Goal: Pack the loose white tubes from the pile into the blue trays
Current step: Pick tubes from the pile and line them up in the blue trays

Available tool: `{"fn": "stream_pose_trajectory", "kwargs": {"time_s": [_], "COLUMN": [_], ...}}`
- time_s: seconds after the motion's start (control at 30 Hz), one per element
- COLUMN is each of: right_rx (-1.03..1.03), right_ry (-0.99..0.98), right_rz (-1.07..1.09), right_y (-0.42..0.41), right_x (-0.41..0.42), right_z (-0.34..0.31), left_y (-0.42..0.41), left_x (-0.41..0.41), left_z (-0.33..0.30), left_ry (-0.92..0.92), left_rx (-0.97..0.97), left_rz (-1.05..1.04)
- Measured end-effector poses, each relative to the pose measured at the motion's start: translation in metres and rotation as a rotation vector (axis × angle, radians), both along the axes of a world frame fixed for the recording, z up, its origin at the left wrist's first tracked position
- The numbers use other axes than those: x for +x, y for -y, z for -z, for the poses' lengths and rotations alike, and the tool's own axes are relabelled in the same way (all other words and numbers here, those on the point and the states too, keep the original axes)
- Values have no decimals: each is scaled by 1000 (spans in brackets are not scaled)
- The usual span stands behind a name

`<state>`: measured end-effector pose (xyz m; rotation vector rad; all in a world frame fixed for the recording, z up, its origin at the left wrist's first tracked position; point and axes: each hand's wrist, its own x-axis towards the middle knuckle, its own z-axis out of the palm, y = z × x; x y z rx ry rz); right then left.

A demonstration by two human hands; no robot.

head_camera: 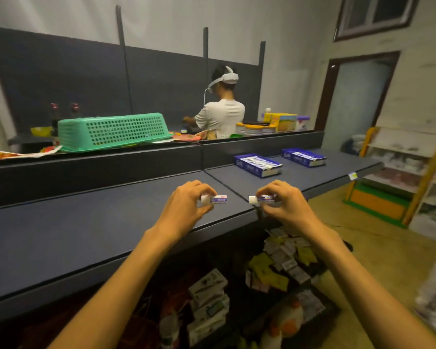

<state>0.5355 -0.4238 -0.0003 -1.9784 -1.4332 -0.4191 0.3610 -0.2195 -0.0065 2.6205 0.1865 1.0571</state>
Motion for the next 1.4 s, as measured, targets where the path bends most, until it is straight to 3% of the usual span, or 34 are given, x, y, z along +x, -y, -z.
{"fn": "stream_pose_trajectory", "kwargs": {"time_s": [0.37, 0.7, 1.13, 1.4], "right_rx": [-15, -26, 13, -3], "right_ry": [-42, -34, -55, -33], "right_rz": [174, 267, 94, -110], "right_y": [104, 125, 104, 75], "right_x": [165, 340, 549, 651], "right_z": [6, -10, -6, -7], "left_y": [84, 98, 96, 99], "left_x": [198, 388, 562, 628], "left_z": [-2, -6, -10, -8], "left_ry": [-52, -11, -32, -38], "left_rx": [11, 13, 5, -44], "left_rz": [94, 120, -25, -236]}}
